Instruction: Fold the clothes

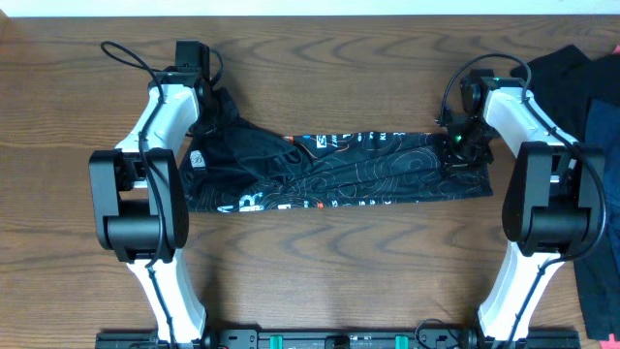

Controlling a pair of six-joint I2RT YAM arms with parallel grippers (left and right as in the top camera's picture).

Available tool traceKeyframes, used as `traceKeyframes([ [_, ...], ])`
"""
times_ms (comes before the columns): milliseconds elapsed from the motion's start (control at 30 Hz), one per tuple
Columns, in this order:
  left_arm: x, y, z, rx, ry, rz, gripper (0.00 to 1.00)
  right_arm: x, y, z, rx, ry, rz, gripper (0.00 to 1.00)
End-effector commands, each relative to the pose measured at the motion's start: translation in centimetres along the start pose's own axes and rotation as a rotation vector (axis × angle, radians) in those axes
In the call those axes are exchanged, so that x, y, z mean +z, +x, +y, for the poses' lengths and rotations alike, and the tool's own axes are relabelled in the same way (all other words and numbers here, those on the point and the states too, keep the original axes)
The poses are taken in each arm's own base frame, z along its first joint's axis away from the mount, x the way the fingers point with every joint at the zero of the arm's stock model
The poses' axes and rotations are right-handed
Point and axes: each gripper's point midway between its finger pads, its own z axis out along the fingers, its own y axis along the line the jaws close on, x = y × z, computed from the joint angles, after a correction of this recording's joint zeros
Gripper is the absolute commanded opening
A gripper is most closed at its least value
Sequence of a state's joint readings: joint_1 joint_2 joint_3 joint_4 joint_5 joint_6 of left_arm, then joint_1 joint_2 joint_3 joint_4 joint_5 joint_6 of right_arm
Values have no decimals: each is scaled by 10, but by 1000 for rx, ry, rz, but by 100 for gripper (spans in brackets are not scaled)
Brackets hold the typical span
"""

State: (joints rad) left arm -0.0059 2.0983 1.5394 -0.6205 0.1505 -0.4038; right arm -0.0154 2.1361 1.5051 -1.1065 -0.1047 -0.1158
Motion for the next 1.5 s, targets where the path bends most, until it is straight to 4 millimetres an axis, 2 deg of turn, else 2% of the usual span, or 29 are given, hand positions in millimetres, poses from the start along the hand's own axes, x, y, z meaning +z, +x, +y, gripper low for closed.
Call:
traceKeyframes([
  [0, -1, 0, 0, 2, -9, 5, 6, 5, 6, 2, 10, -5, 21, 17],
  [100, -4, 8, 9, -12, -32, 45, 6, 5, 7, 0, 10, 2, 24, 17],
  [167, -14, 10, 15, -24, -41, 56, 6, 5, 7, 0, 11, 1, 24, 17],
  [367, -69, 3, 29, -50, -70, -7, 6, 5, 8, 0, 12, 0, 28, 18],
  [467, -85, 3, 39, -56, -116, -31, 6, 5, 8, 0, 13, 0, 31, 18],
  [633, -79, 33, 56, -64, -185, 79, 6, 5, 9, 0, 13, 0, 32, 19],
  [700, -73, 44, 70, -90, -237, 102, 6, 5, 9, 0, 13, 0, 32, 19],
  [933, -51, 71, 99, -114, -329, 142, 6, 5, 9, 0, 13, 0, 35, 19],
  [1033, -48, 74, 111, -108, -377, 136, 6, 5, 10, 0, 13, 0, 39, 19],
  [1067, -49, 73, 114, -108, -393, 129, 7, 5, 11, 0, 14, -1, 41, 19],
  [1100, -49, 72, 116, -108, -400, 123, 17, 5, 11, 0, 14, -1, 44, 20],
  [1167, -51, 64, 116, -119, -389, 97, 37, 5, 12, 1, 14, -1, 47, 20],
  [1200, -54, 59, 115, -125, -383, 84, 40, 5, 12, 1, 14, -1, 47, 20],
  [1300, -67, 41, 108, -139, -345, 33, 43, 5, 12, 1, 14, -1, 47, 20],
  [1400, -82, 32, 82, -142, -221, 5, 43, 5, 12, 1, 14, -1, 47, 22],
  [1467, -87, 31, 59, -123, -119, 1, 32, 5, 12, 1, 14, -2, 46, 23],
])
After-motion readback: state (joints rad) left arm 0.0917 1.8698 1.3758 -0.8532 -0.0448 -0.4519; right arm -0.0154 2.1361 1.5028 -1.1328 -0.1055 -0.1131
